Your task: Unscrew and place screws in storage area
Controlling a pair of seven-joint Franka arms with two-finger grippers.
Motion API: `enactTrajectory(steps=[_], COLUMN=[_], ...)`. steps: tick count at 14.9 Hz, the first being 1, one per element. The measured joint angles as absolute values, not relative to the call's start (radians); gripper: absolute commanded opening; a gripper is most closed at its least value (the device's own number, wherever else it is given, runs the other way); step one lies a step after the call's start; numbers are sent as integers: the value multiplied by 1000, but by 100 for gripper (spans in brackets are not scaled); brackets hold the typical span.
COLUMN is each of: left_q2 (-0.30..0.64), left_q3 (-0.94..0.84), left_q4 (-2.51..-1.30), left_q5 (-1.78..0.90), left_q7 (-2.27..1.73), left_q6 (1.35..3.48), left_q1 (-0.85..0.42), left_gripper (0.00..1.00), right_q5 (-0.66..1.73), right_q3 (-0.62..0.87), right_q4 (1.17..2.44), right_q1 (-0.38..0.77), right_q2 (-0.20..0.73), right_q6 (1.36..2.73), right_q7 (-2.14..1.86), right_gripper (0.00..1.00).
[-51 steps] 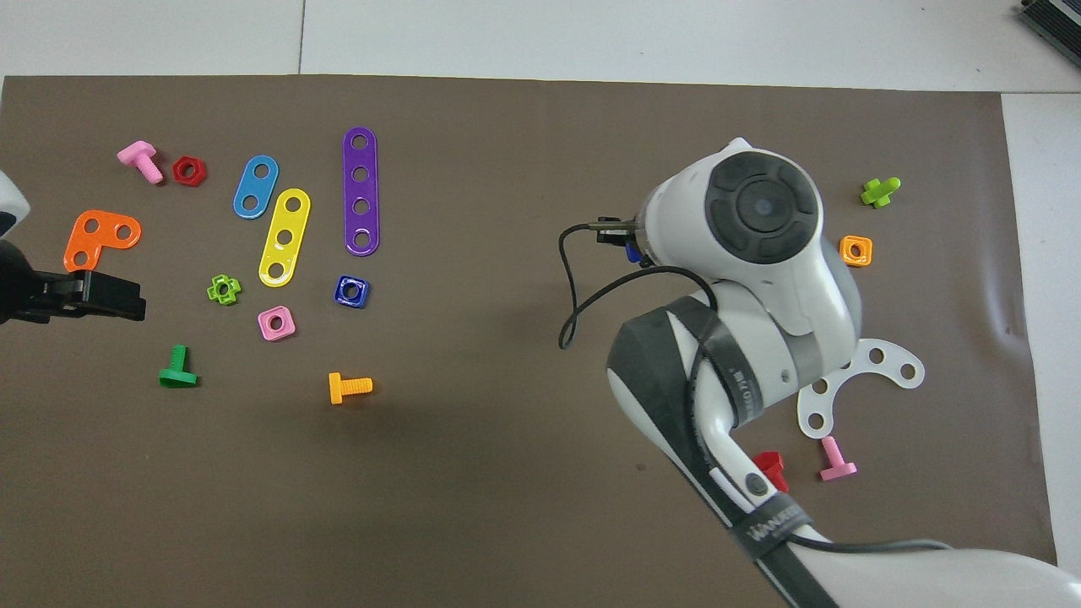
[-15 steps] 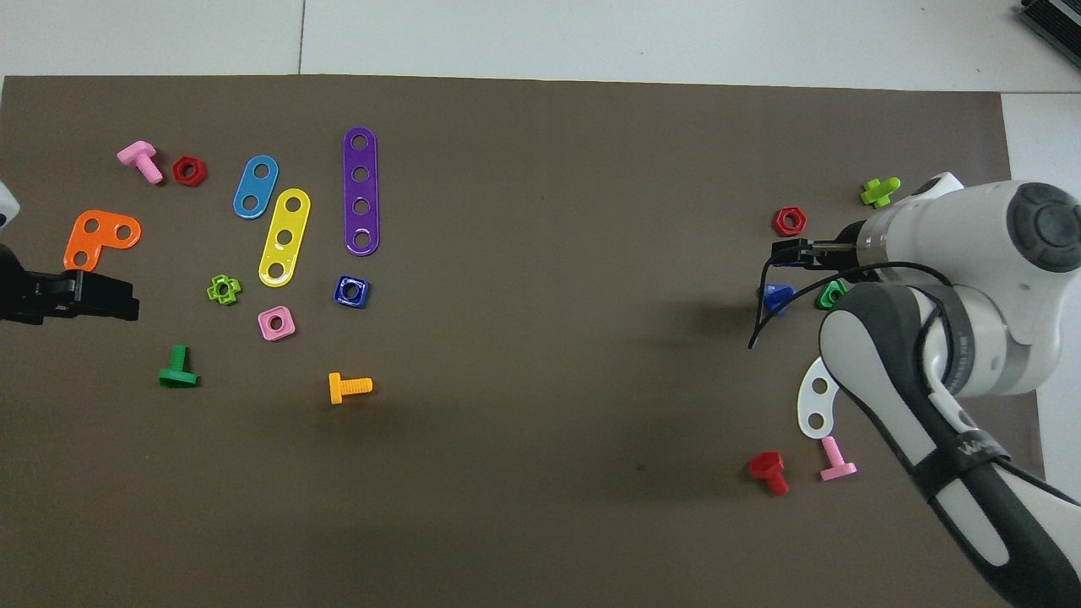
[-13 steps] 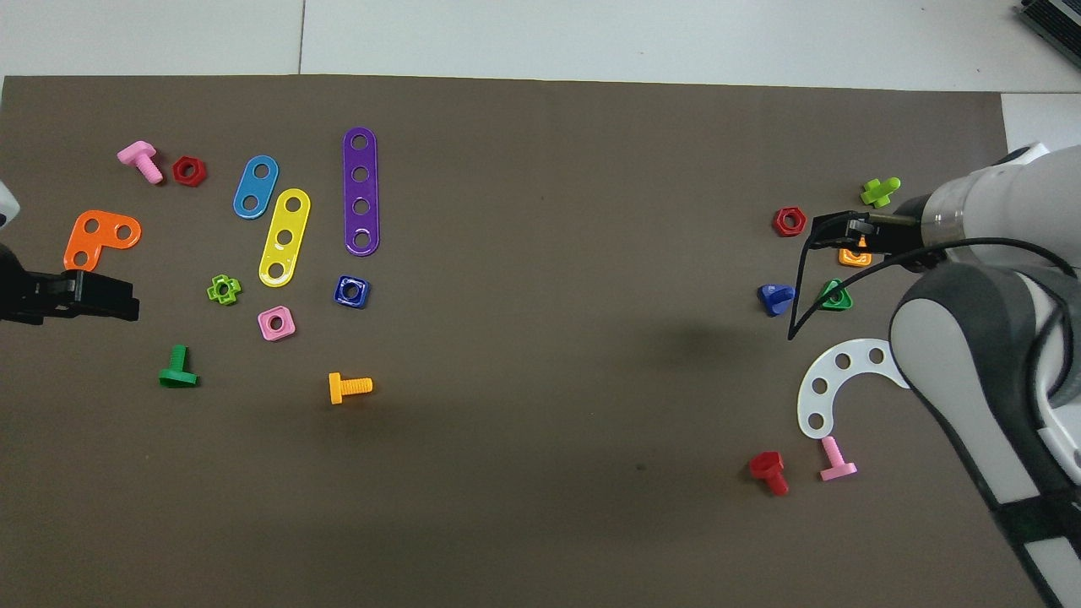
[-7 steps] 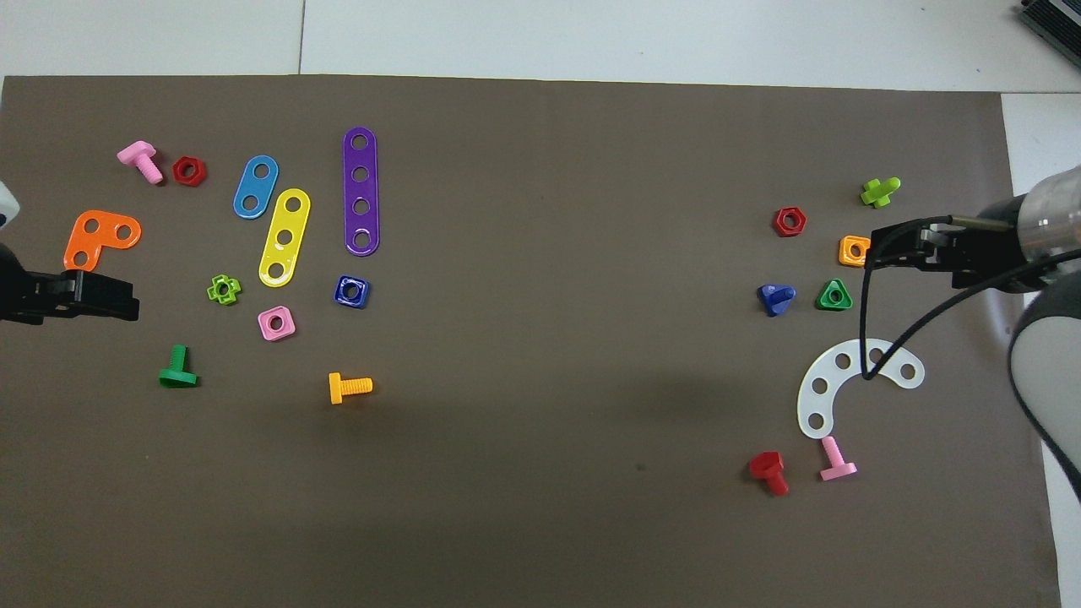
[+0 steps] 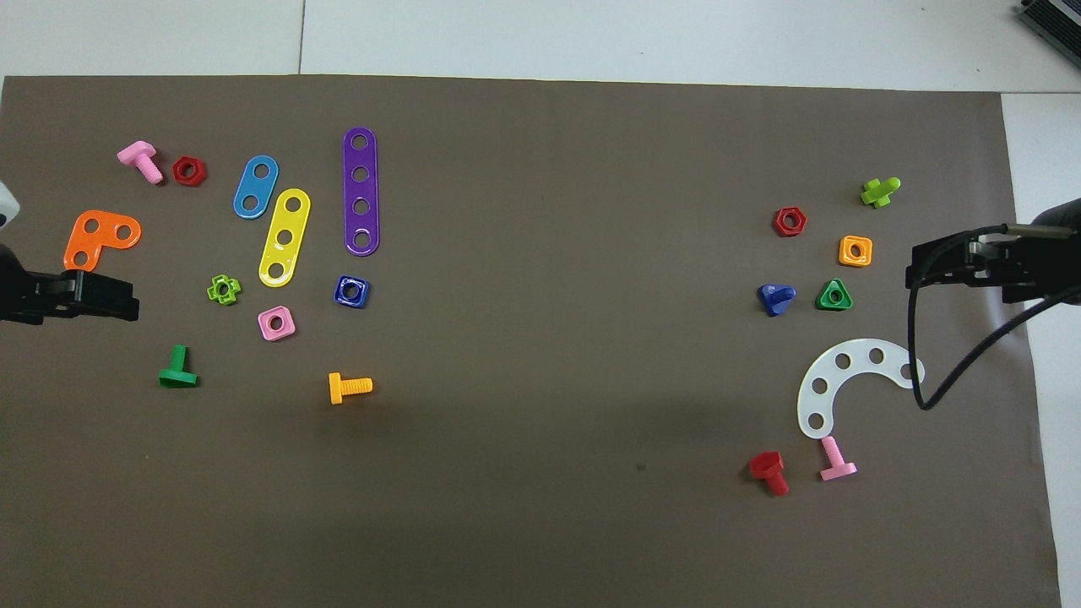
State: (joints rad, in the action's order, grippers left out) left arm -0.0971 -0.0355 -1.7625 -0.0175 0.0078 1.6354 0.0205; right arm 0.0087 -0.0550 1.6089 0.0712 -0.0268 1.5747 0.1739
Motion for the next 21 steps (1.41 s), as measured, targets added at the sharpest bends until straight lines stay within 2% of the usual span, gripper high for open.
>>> enactTrajectory(steps=[21], left_q2=[-97], left_q3=[-36], left_q4=[-1763], left_q5=[-18], left_q7=[8], left_q6=[1635], left_q1=[20], left_gripper=[100], right_q5=[-23], right_q3=[-55], right_q4=[1613], right_q1=[68], right_q2=[-23], right_q6=[1568], right_q7=[120], right_gripper=[100])
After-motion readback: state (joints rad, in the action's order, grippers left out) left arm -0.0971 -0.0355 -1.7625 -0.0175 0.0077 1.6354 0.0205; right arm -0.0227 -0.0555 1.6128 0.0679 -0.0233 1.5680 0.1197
